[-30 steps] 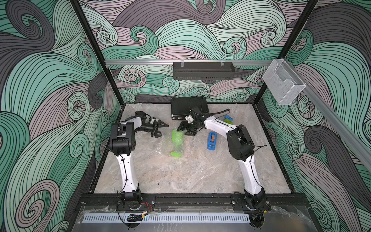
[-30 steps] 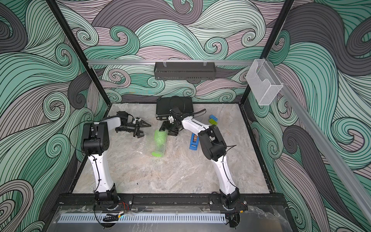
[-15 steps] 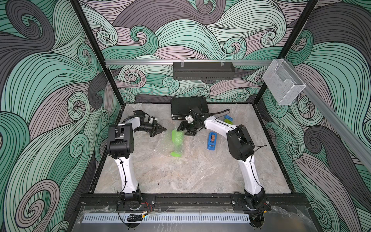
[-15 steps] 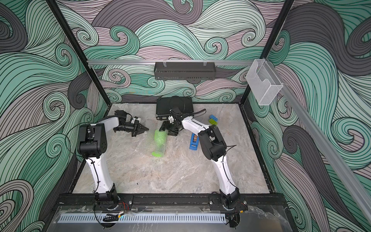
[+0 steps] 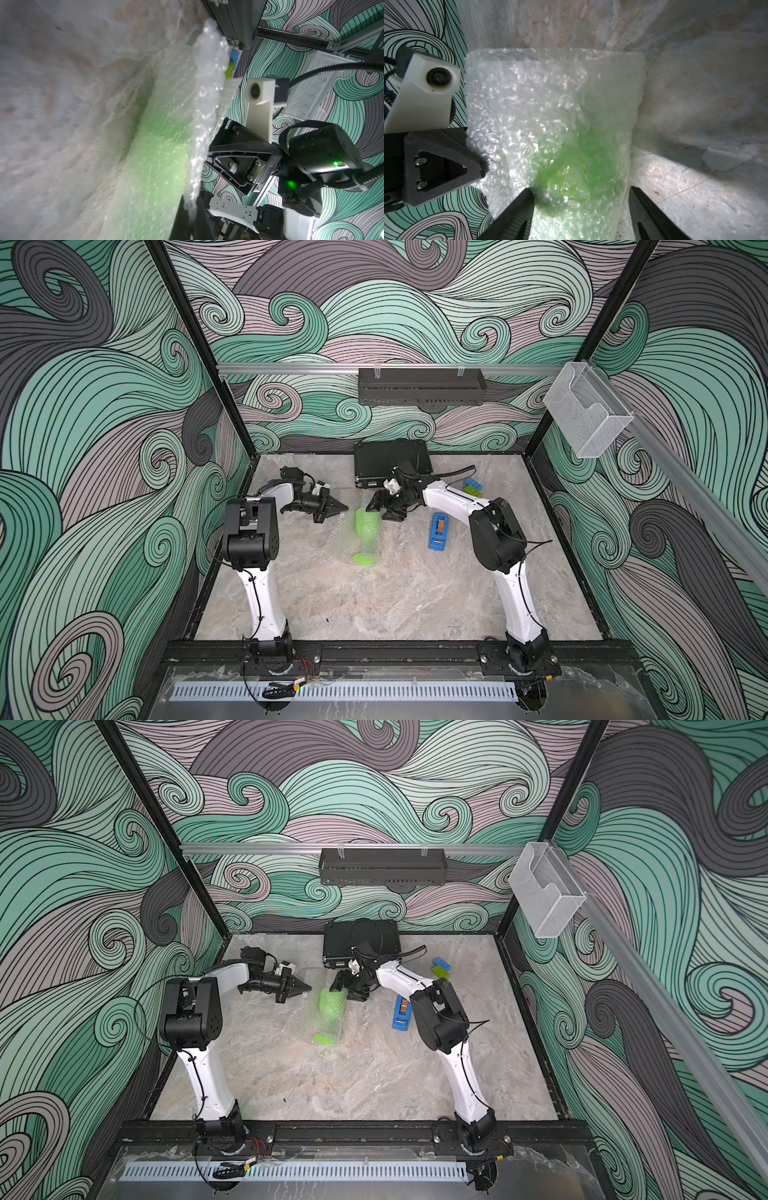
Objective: Wrap wine glasses in bubble wrap
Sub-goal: Wrap the wine glass in bubble wrap.
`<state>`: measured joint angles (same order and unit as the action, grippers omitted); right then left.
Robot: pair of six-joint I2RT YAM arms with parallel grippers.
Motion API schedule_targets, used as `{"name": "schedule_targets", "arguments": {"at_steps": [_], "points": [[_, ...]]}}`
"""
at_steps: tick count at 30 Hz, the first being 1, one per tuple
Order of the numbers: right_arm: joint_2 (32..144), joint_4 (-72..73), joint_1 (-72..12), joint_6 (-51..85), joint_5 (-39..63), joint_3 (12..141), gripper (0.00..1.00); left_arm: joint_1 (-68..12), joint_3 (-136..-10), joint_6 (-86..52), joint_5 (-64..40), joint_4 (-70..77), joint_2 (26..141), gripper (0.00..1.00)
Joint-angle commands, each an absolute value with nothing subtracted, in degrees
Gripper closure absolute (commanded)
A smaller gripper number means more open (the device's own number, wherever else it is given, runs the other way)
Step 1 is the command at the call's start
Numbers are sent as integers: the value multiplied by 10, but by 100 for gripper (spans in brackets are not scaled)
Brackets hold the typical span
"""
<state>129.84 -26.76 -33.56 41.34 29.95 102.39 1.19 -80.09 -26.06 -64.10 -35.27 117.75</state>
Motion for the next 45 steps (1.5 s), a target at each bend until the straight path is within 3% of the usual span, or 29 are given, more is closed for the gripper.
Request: {"name": "schedule_targets", "arguments": {"at_steps": [1, 21, 26, 35, 42, 45], "points": [[1303, -307, -341, 419, 263, 1014, 26, -17, -804, -297, -674, -321, 1160, 100], [1292, -299, -347, 420, 267, 990, 28, -73, -811, -356, -688, -270, 1185, 100], [1279, -290, -355, 423, 271, 975, 28, -73, -814, -352, -673, -274, 1194, 91], [1263, -273, -366, 430, 277, 938, 29, -76, -828, -334, -653, -296, 1220, 83], [1251, -258, -369, 439, 285, 917, 31, -82, -841, -303, -627, -330, 1239, 67], [1242, -254, -370, 440, 286, 906, 31, -85, -845, -300, -625, -337, 1241, 65]]}}
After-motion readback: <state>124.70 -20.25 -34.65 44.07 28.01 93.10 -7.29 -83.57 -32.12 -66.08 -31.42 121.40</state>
